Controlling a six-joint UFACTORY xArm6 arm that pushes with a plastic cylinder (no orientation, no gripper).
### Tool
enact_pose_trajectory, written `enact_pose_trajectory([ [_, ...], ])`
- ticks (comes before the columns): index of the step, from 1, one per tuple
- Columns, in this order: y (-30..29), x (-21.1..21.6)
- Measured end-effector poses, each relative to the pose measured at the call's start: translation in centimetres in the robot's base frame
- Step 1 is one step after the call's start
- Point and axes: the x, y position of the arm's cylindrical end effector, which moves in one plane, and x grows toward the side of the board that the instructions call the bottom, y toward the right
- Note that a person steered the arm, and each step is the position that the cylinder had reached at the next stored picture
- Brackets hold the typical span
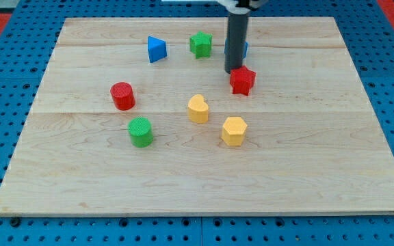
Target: Place the red star between the cube and heart
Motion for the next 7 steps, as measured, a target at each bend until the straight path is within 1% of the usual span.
enact_pose_trajectory([
  [1, 8.3, 1.0],
  [2, 3.5, 3.2],
  [3, -1.0, 2.7],
  [4, 4.8, -1.2],
  [5, 10.7, -8.6],
  [6, 5.4, -11.8],
  [7, 0.0, -11.0],
])
